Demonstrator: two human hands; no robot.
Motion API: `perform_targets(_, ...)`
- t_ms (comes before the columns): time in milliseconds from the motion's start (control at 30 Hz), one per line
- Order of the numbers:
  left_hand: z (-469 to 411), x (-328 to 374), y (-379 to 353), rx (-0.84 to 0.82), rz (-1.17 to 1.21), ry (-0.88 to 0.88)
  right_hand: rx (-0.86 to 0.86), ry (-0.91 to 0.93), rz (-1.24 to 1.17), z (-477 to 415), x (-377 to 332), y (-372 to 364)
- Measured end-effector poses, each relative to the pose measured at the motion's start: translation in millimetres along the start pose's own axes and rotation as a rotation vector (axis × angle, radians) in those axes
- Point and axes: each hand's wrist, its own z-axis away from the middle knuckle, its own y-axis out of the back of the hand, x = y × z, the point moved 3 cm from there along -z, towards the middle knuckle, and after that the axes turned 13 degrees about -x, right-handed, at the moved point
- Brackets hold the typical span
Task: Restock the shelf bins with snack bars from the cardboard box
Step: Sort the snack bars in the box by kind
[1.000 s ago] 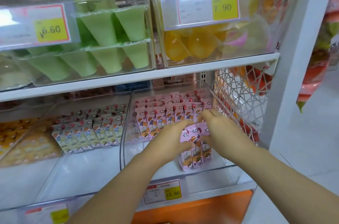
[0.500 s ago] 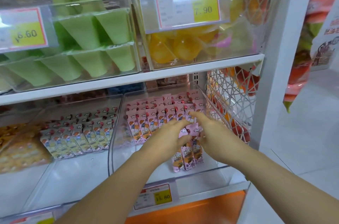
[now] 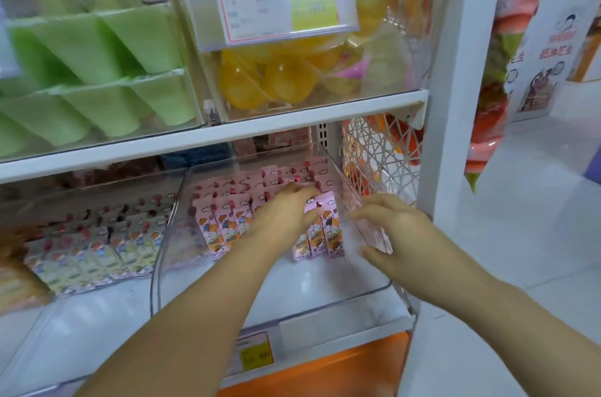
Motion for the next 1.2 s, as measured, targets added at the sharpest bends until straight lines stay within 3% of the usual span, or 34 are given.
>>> perform_targets(267, -3, -1, -2, 0.256, -0.030, 0.087, -0.016, -0.040, 0.008, -6, 2, -9)
perform_targets(500, -8, -3, 0, 0.240, -0.008, 0.060, -0.008, -0.061, -0.012, -9, -1, -13)
perform_targets(667, -11, -2, 0, 0.167, -0.174, 0.116, 0.036, -0.050, -0.004, -10, 0, -14)
perform_targets(867, 3, -2, 4, 0.191, -0.102, 0.110, 0.107, -0.034, -0.038, -5, 4, -17)
perform_targets(1033, 44, -4, 9, 0.181, 0.147, 0.014, 0.302, 0.017, 0.036, 16, -13, -20)
perform_targets(1200, 139, 8, 16, 0.344, 0.269, -0.237, 0.424, 0.222, -0.062, 44, -53, -47)
